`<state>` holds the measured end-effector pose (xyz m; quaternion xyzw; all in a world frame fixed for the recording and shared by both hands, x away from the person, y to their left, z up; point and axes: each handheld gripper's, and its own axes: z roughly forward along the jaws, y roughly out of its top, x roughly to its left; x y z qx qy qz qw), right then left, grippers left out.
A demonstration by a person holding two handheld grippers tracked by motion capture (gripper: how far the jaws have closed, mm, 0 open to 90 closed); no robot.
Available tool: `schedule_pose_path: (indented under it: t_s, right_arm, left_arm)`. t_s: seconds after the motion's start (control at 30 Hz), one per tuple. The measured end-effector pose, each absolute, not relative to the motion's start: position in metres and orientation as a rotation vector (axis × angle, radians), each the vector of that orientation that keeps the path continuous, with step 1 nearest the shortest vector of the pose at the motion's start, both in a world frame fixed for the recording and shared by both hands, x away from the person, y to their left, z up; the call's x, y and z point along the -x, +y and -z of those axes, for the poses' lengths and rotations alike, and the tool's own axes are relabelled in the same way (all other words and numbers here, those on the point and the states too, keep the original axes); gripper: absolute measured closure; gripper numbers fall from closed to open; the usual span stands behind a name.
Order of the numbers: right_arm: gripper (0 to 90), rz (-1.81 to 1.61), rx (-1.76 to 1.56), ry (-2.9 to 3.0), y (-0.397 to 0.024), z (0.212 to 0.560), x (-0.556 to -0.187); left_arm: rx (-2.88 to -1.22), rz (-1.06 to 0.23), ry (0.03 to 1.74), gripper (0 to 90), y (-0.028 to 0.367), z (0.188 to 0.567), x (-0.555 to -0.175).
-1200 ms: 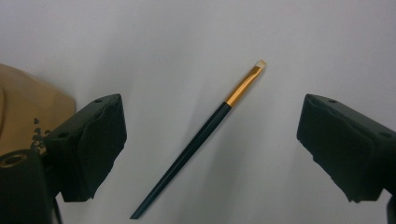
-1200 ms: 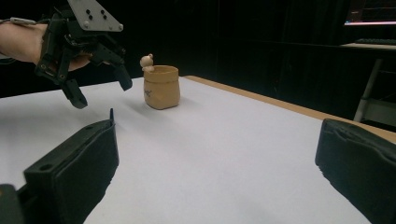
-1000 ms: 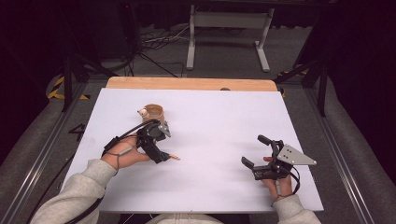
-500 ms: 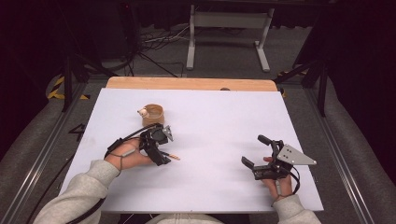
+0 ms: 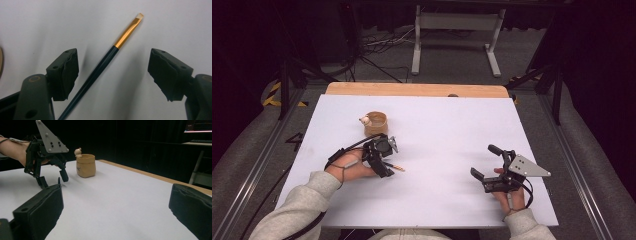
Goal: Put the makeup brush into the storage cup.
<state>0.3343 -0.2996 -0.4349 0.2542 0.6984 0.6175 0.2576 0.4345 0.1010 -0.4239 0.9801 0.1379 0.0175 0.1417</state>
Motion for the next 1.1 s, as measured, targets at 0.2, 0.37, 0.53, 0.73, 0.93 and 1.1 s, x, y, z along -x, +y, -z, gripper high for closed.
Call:
schedule_pose_path:
  t_s: [0.2,0.37,0.53,0.73,0.93,1.1]
  right_arm:
    - [0.0,-1.675,-0.691,1.896,-0.2995,0.435,-0.3343]
    - [0.0,-1.682,-0.691,1.894,-0.2998,0.4349,-0.3343]
    - [0.0,-1.682,-0.691,1.895,-0.2997,0.435,-0.3344]
    - [0.0,-1.681,-0.689,1.895,-0.3001,0.435,-0.3346]
    - [0.0,-1.695,-0.688,1.895,-0.3001,0.4352,-0.3348]
    - [0.0,-1.696,-0.688,1.894,-0.3002,0.4351,-0.3347]
  left_arm:
    - [-2.833,-0.03,0.432,32.7,0.1016,0.4253,-0.4348]
    - [-2.843,-0.006,0.416,39.3,0.1017,0.4258,-0.4356]
    - [-2.863,-0.003,0.409,46.6,0.1004,0.4263,-0.436]
    - [-2.88,-0.02,0.397,54.4,0.0997,0.4253,-0.4353]
    - [-2.889,-0.038,0.398,63.5,0.0995,0.4247,-0.4349]
    - [-2.892,-0.04,0.38,70.2,0.0998,0.4246,-0.435]
